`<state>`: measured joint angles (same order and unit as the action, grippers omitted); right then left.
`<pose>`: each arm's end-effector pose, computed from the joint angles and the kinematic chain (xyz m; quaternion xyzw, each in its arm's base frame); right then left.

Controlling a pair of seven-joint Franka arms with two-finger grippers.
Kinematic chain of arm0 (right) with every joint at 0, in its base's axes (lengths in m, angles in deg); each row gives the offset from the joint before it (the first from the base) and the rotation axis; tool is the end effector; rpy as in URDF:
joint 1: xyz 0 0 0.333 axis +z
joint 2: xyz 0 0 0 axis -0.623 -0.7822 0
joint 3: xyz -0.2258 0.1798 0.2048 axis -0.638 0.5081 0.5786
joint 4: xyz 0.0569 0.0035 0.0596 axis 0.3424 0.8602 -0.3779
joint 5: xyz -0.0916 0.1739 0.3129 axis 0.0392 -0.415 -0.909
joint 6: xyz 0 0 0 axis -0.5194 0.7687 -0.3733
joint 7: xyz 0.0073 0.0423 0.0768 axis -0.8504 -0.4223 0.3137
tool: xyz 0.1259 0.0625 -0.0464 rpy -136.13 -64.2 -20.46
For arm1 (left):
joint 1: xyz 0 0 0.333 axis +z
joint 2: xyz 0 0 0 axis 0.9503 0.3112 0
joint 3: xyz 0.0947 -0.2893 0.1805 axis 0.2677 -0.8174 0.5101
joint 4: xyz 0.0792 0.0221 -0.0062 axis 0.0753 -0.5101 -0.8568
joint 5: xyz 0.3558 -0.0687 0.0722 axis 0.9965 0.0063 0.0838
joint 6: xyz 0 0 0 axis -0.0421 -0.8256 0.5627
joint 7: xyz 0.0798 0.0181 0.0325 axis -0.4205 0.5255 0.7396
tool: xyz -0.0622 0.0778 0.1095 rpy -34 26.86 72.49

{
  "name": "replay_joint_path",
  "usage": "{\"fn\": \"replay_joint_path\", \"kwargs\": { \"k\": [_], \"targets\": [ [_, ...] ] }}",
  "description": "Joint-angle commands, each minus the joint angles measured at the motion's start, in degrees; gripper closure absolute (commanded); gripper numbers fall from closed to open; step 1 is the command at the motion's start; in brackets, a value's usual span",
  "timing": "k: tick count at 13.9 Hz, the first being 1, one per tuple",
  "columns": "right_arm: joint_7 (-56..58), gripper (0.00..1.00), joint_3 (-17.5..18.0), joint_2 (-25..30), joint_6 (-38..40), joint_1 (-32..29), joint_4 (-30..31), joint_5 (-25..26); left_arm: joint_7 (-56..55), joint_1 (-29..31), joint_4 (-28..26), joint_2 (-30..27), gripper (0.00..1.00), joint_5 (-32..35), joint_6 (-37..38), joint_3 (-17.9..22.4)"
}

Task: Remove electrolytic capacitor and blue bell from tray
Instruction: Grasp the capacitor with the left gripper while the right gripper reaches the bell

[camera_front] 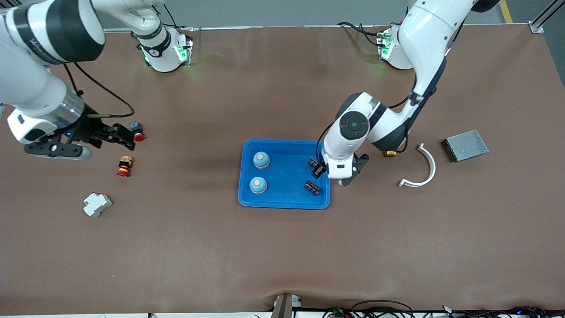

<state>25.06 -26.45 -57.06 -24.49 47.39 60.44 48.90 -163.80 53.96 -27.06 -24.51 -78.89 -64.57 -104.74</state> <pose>0.5532 0.1025 0.5380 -0.9974 0.0630 -0.0208 0.0267 0.5528 -0.3885 0.2557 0.9084 0.4148 -0.0361 0.0376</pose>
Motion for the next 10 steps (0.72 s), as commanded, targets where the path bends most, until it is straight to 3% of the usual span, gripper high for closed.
{"fn": "replay_joint_path", "kwargs": {
  "k": [1, 5, 10],
  "targets": [
    [-5.35, 0.0, -0.54, 0.49, -6.13, 3.26, 4.81, -0.89, -4.71, -1.77, 2.39, 3.5, 0.37, 2.5, -1.66, 0.5],
    [-14.47, 0.0, -0.54, -3.81, -20.01, 8.79, 11.76, -0.89, -9.55, -2.83, 1.6, 3.68, 0.37, 2.59, -0.98, 0.5],
    [-27.13, 0.0, -0.54, -14.17, -29.52, 16.27, 11.78, -0.19, -11.85, -3.62, 1.6, 3.94, 0.37, 2.59, 4.65, 0.41]
  ]
}}
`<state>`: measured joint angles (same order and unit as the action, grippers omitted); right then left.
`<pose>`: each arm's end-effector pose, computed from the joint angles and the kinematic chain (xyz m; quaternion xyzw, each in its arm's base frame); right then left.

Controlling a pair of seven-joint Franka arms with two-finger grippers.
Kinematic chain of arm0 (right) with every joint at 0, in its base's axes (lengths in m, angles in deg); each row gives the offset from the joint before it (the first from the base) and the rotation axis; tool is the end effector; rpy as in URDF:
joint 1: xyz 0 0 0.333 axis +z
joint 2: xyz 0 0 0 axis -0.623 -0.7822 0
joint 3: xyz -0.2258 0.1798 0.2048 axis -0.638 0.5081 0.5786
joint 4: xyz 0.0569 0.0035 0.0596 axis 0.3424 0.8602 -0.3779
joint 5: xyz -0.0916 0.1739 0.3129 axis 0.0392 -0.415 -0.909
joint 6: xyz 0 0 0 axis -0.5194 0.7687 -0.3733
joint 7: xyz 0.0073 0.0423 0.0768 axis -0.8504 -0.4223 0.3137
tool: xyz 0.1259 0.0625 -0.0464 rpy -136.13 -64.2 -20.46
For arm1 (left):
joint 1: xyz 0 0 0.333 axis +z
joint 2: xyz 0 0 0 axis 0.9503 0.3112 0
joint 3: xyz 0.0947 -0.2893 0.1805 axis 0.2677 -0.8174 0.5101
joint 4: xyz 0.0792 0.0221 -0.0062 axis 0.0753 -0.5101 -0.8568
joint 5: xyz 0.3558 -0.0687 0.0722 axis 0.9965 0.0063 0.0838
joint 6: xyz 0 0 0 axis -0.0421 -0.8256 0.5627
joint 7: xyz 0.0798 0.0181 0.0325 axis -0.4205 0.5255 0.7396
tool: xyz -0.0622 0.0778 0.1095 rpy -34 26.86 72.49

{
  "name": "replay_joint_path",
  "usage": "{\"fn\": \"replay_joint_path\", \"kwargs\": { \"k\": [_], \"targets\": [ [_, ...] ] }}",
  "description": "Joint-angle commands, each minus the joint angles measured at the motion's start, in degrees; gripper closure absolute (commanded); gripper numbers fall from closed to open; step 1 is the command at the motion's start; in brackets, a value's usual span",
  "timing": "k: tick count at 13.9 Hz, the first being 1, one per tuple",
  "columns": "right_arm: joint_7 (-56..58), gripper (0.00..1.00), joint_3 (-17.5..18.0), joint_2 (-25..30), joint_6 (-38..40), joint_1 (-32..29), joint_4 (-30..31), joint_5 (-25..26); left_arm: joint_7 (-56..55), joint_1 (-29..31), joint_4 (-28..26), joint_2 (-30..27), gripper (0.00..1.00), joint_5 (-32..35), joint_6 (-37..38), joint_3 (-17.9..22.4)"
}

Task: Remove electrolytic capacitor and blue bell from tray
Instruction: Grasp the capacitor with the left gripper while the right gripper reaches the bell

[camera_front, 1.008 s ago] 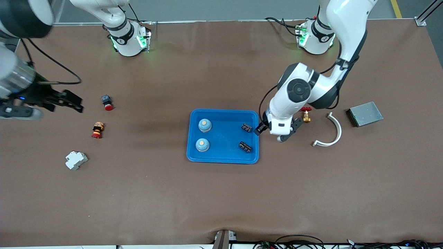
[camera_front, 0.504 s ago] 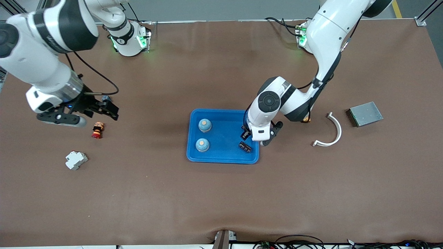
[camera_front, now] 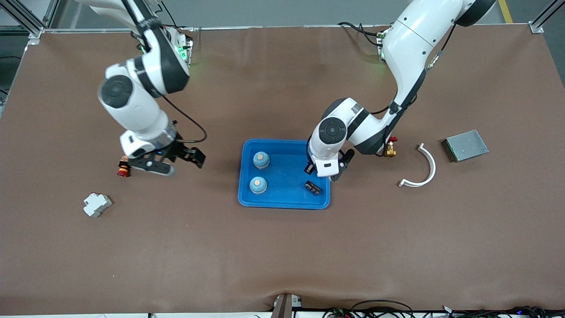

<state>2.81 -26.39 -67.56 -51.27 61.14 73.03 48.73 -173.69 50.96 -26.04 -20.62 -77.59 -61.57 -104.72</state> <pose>0.5513 0.2451 0.3761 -0.9874 0.1455 -0.0396 0.0476 0.5260 -0.4111 0.2145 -0.8842 -0.4631 0.0595 0.0114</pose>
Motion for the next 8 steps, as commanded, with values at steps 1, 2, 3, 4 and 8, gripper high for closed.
{"fn": "replay_joint_path", "kwargs": {
  "k": [1, 2, 3, 4, 8],
  "targets": [
    [-7.6, 0.0, -0.68, -6.13, -4.93, 4.53, -1.08, 0.08, -2.22, -0.89, 0.59, 0.14, 0.39, 1.2, 2.0, 0.39],
    [-10.42, 0.0, -0.77, -8.25, -7.31, 6.64, -1.34, 0.25, -2.49, -0.98, 0.59, 0.31, 0.39, 1.2, 2.09, 0.39],
    [-13.32, 0.0, -0.86, -11.05, -8.9, 8.75, -2.48, 0.43, -2.66, -0.98, 0.67, 0.49, 0.39, 1.2, 2.09, 0.47],
    [-16.48, 0.0, -0.95, -13.78, -9.0, 10.6, -4.32, 1.04, -2.66, -0.98, 0.76, 0.66, 0.39, 1.2, 2.09, 0.47],
    [-31.68, 0.0, -1.04, -23.36, -5.94, 14.75, -15.38, 10.86, -2.75, -0.98, 1.2, 2.15, 0.41, 2.95, 1.65, 0.47]
  ]
}}
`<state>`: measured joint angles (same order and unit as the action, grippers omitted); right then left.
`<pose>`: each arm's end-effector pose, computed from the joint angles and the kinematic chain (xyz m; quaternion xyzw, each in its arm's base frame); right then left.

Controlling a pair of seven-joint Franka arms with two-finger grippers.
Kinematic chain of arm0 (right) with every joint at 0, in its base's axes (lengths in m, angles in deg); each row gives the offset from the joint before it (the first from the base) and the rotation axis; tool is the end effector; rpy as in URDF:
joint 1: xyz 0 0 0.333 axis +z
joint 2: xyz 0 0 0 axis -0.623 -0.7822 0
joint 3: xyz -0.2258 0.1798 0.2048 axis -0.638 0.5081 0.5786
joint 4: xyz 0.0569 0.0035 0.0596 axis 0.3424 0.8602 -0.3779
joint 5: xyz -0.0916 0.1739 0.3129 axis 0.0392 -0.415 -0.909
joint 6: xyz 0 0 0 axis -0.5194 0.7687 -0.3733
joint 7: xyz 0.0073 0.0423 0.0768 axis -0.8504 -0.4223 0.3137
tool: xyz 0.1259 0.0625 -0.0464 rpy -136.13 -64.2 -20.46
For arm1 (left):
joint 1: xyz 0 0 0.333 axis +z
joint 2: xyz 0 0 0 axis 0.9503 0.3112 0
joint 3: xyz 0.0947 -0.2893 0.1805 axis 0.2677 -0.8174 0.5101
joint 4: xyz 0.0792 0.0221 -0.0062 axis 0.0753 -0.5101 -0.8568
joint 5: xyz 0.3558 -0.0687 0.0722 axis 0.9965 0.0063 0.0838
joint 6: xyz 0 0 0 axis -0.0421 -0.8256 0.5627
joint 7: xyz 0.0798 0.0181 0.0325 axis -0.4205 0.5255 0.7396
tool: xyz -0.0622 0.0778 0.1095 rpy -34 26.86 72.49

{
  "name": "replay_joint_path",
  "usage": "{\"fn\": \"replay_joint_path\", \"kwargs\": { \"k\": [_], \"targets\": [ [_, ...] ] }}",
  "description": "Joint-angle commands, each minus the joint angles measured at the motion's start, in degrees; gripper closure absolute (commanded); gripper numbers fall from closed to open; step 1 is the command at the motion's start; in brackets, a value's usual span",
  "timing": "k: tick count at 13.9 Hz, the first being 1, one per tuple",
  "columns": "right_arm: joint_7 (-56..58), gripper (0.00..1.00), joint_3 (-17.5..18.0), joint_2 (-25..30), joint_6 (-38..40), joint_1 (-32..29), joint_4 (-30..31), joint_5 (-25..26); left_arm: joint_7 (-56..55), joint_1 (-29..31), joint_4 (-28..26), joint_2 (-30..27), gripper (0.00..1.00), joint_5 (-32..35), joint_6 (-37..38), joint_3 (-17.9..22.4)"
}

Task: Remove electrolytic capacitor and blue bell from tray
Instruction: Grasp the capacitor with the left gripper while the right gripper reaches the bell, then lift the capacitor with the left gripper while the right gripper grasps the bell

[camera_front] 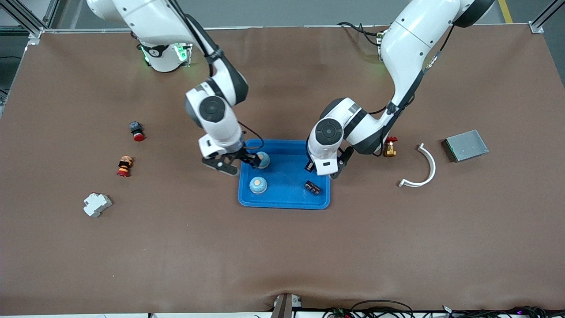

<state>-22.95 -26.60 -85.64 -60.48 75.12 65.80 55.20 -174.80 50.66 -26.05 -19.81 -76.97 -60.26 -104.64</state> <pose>0.5237 0.4002 0.2463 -0.9766 0.2099 -0.0412 0.0238 0.5204 -0.4098 0.2035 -0.8820 -0.4660 0.0634 0.0297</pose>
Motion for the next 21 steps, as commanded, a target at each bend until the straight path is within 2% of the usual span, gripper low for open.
{"fn": "replay_joint_path", "kwargs": {
  "k": [1, 3, 4, 6, 7, 9, 14, 18, 21],
  "targets": [
    [-7.35, 0.0, -0.75, -6.79, 6.15, 0.86, -11.66, 5.12, -1.81, -0.67, 1.21, 1.44, 0.46, 2.52, 0.34, 0.4],
    [-7.63, 0.0, -0.75, -8.29, 9.43, 1.47, -15.03, 5.12, -1.81, -0.67, 1.21, 1.53, 0.51, 2.61, 0.25, 0.4],
    [-7.72, 0.0, -0.75, -8.29, 9.26, 1.47, -14.95, 5.12, -1.81, -0.67, 1.3, 1.79, 0.52, 2.61, 0.25, 0.4],
    [-7.89, 0.0, -0.75, -8.47, 8.91, 1.65, -14.6, 5.04, -1.81, -0.76, 1.38, 2.49, 0.61, 2.69, -0.09, 0.4],
    [-7.81, 0.0, -0.75, -8.73, 8.82, 2.17, -14.42, 5.12, -1.64, -0.76, 1.47, 2.58, 0.68, 2.69, -0.45, 0.4],
    [-7.72, 0.0, -0.75, -9.52, 8.65, 3.84, -14.07, 5.21, -1.02, -0.5, 1.82, 1.71, 1.0, 2.78, -0.45, 0.49],
    [-7.1, 0.0, -0.75, -9.79, 9.08, 6.39, -12.49, 6.09, 0.2, 0.55, 6.39, -3.64, 1.0, 4.18, 7.79, 0.75],
    [-5.7, 0.0, -0.75, -9.61, 9.09, 5.96, -11.44, 8.11, 9.14, 5.37, 5.96, -9.97, 1.0, 6.91, 21.23, 0.58],
    [-4.47, 0.0, -0.75, -9.44, 8.91, 6.13, -10.3, 8.37, 16.97, 11.0, 3.68, -14.1, 1.0, 6.82, 25.82, 0.31]
  ]
}}
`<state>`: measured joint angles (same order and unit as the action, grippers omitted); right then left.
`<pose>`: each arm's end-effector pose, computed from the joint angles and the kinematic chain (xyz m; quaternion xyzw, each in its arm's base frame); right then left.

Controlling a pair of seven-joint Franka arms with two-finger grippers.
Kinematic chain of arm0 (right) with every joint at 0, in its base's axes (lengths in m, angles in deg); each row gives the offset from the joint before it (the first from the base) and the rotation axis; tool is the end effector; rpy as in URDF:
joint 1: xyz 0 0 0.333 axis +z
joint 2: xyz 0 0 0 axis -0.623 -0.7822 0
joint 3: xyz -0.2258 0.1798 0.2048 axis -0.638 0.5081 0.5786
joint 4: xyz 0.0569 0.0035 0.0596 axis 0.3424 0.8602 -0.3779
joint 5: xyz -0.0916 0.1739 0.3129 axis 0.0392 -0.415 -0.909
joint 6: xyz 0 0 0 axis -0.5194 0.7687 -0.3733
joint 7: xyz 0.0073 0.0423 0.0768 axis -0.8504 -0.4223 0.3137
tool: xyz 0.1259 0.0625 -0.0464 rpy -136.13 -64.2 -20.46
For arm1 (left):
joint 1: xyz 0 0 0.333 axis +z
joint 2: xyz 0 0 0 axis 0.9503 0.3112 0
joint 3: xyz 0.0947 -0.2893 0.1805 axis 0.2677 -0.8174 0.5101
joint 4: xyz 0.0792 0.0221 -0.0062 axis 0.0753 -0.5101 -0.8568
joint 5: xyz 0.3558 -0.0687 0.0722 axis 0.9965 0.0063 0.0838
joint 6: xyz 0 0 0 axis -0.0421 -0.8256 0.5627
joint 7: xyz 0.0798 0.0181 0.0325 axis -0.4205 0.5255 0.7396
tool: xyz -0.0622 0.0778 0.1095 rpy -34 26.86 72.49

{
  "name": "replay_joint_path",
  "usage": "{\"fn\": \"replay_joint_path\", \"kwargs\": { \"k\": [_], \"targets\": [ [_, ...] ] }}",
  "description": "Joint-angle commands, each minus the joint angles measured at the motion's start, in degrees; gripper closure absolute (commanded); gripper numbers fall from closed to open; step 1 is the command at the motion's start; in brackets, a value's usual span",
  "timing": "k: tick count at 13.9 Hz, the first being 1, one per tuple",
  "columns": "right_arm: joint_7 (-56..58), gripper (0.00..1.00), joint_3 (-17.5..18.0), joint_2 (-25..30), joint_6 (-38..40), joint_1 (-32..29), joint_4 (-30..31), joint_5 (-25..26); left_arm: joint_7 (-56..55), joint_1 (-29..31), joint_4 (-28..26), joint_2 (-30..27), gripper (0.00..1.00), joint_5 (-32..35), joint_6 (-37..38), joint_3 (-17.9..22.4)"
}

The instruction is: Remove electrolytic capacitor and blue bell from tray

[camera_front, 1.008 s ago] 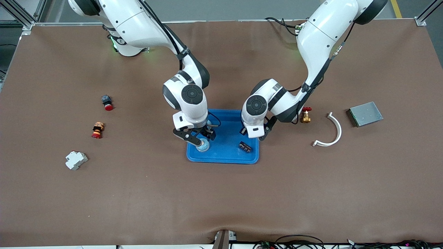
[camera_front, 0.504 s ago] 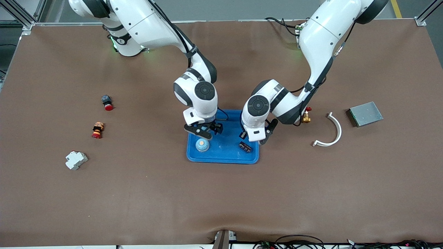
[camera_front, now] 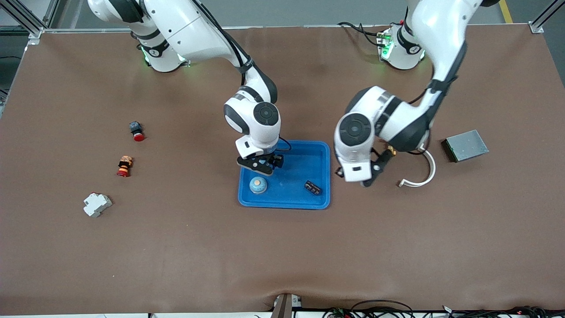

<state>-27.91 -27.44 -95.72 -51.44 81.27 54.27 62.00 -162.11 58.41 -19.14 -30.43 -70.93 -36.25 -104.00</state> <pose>0.5096 0.4611 0.1942 0.9836 -0.1668 0.0421 0.0543 0.5741 -0.2962 0.3404 -0.9014 -0.4158 0.0194 0.1191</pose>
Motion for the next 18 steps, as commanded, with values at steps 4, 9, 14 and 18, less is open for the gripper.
{"fn": "replay_joint_path", "kwargs": {
  "k": [4, 9, 14, 18],
  "targets": [
    [0.06, 0.0, 0.19, 0.65, 0.04, 0.68, 1.42, 1.58, 17.01, 12.02, -8.76, -8.06, 1.0, 0.79, 2.35, -0.6],
    [-0.2, 0.99, 0.36, 0.73, -0.04, 0.86, 1.33, 0.96, 27.58, 21.61, -14.82, -7.9, 1.0, 0.35, -0.36, -0.69],
    [1.37, 1.0, 0.63, 1.96, 0.48, 0.25, 0.19, 0.79, 32.17, 28.22, -26.77, -7.28, 1.0, 0.26, -16.6, -0.69],
    [13.9, 1.0, 1.51, 5.12, 12.83, -4.05, -5.85, -5.16, 32.08, 28.49, -28.72, -3.69, 1.0, -0.18, -22.17, -0.69]
  ]
}}
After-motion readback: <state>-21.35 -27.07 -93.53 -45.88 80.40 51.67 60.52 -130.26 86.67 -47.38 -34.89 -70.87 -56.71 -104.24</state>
